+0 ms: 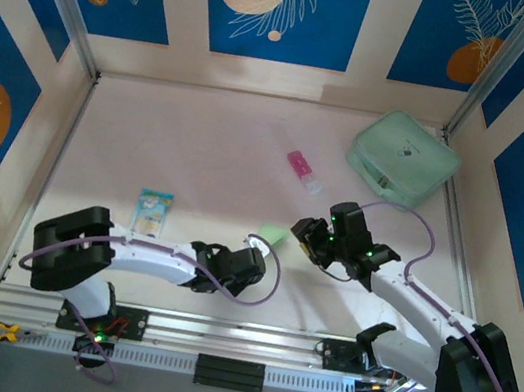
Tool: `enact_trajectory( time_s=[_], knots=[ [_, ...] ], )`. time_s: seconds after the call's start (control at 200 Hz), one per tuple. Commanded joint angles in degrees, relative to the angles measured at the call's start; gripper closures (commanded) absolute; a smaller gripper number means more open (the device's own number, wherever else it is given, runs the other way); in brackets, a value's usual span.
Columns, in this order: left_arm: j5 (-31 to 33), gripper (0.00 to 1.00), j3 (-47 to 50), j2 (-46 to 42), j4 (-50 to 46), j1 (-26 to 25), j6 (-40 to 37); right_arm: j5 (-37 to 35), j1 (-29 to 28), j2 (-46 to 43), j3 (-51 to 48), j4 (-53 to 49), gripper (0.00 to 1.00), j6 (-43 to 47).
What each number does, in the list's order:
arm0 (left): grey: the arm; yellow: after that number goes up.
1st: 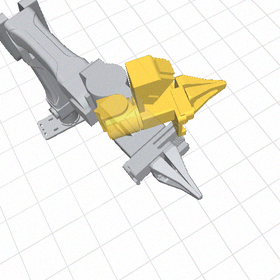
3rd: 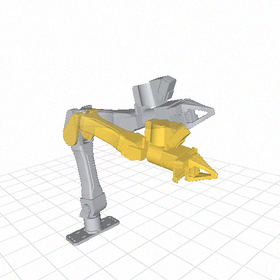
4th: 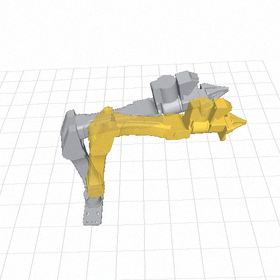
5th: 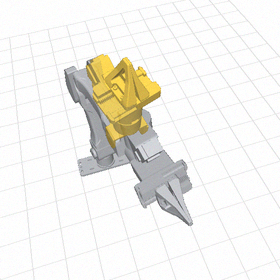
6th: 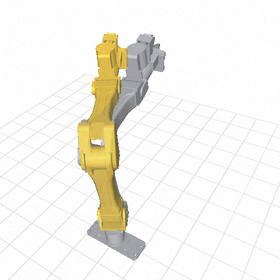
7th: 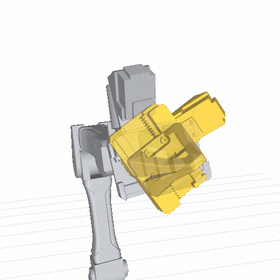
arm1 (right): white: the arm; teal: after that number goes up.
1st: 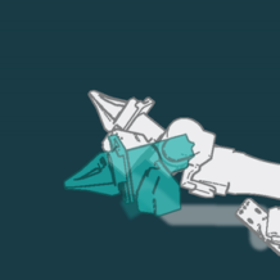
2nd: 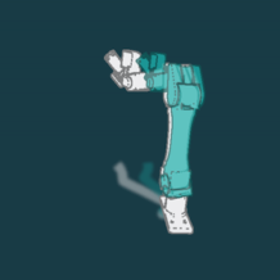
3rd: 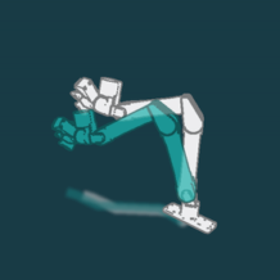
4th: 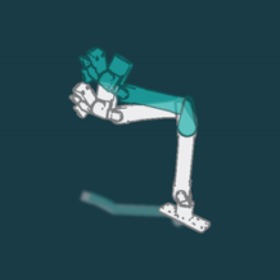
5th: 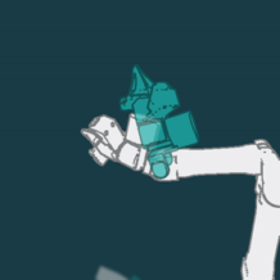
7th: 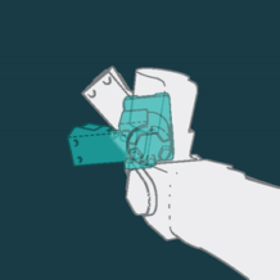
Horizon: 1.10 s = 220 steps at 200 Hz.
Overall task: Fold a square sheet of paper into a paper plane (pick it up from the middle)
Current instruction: Perform the fifth fold on the wing at the bottom-center of the table.
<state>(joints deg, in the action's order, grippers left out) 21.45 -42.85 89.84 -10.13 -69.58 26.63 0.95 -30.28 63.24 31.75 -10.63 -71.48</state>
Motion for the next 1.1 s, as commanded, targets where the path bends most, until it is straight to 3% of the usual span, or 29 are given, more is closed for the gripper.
enact_trajectory(
  time_s=[0.0, 0.135, 0.27, 0.395, 0.855, 1.095],
  knots=[
    [-0.8, 1.00, 1.0, -1.5, 1.6, 0.5, 0.0, 4.3, -0.3, 3.6, 1.7, 0.7, 0.50, 0.4],
    [-0.9, 1.00, 0.7, -1.1, 1.3, 0.4, -0.3, 4.8, -1.7, 9.3, 5.1, -0.2, 0.48, -0.3],
    [-0.7, 1.00, 0.9, -1.1, 1.4, 0.4, -0.5, 7.9, -2.4, 14.1, 6.2, 5.1, 0.47, -0.8],
    [-0.1, 0.99, 1.0, -1.1, 1.1, 0.4, -0.8, 7.8, -3.5, 18.2, 9.6, 1.3, 0.48, -0.3],
    [2.0, 0.88, 0.6, -0.6, -0.1, 0.4, -2.9, 8.3, -4.0, 19.3, 9.9, 1.5, 0.97, -1.1],
    [2.8, 0.86, 0.8, -0.7, -0.2, 0.4, -3.0, 9.5, -4.2, 19.5, 9.7, 2.8, 0.99, -1.6]
  ],
)
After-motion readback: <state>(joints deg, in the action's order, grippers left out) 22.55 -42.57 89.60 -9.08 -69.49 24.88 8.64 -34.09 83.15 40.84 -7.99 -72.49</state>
